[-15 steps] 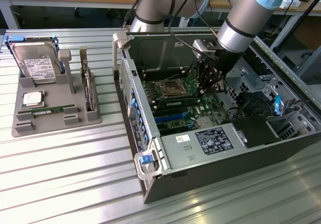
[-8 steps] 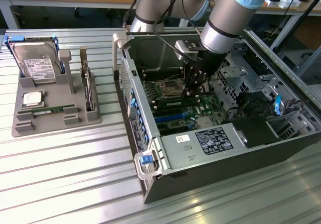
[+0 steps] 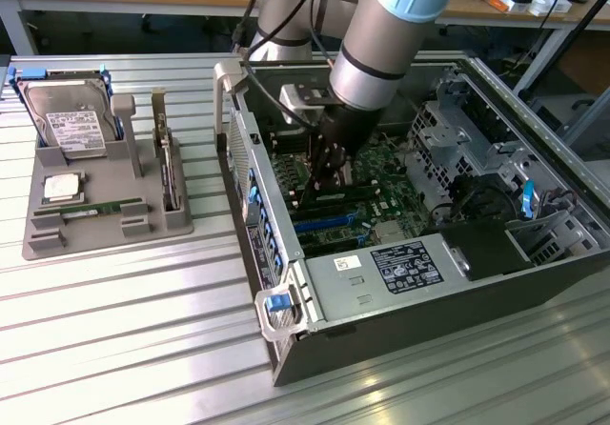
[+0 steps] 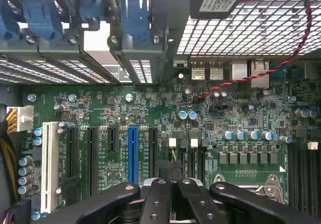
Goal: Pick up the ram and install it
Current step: 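Press down the ram until it locks into place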
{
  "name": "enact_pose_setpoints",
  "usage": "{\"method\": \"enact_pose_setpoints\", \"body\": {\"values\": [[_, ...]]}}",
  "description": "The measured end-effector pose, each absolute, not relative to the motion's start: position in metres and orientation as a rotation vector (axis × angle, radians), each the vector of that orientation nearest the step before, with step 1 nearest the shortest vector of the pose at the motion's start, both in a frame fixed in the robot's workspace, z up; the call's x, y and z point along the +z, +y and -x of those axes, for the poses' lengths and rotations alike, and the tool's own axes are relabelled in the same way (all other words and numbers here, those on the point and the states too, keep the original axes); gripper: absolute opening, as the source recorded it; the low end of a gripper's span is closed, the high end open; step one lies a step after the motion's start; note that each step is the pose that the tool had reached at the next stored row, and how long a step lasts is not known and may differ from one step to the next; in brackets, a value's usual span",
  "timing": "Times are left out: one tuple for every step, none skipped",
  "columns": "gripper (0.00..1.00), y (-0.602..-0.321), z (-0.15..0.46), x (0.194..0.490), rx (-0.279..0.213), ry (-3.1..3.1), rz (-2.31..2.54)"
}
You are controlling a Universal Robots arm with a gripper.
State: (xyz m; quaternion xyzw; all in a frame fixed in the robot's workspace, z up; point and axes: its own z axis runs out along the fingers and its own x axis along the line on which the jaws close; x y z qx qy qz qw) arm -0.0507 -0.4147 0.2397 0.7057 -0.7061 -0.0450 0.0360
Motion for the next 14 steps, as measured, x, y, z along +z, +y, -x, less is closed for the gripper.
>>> {"method": "enact_pose_setpoints", "body": {"values": [[0.11, -0.4147, 0.0507, 0.2392, -0.138, -2.169, -2.168], [0.11, -0.4147, 0.0507, 0.2377, -0.138, -2.169, -2.168], [0.11, -0.4148, 0.0507, 0.2372, -0.138, -2.169, -2.168], [0.11, -0.4148, 0.0507, 0.2369, -0.138, -2.169, -2.168], [0.11, -0.4147, 0.0507, 0.2364, -0.138, -2.169, -2.168], [0.11, -0.4147, 0.0507, 0.236, -0.138, -2.169, -2.168], [0.11, -0.4147, 0.0507, 0.2355, -0.138, -2.169, -2.168], [0.11, -0.4147, 0.0507, 0.2348, -0.138, -2.169, -2.168], [0.11, -0.4147, 0.0507, 0.2343, -0.138, -2.169, -2.168], [0.11, -0.4147, 0.0507, 0.2337, -0.138, -2.169, -2.168], [0.11, -0.4147, 0.0507, 0.2334, -0.138, -2.169, -2.168], [0.11, -0.4147, 0.0507, 0.233, -0.138, -2.169, -2.168], [0.11, -0.4147, 0.0507, 0.2326, -0.138, -2.169, -2.168], [0.11, -0.4147, 0.0507, 0.2323, -0.138, -2.169, -2.168]]}}
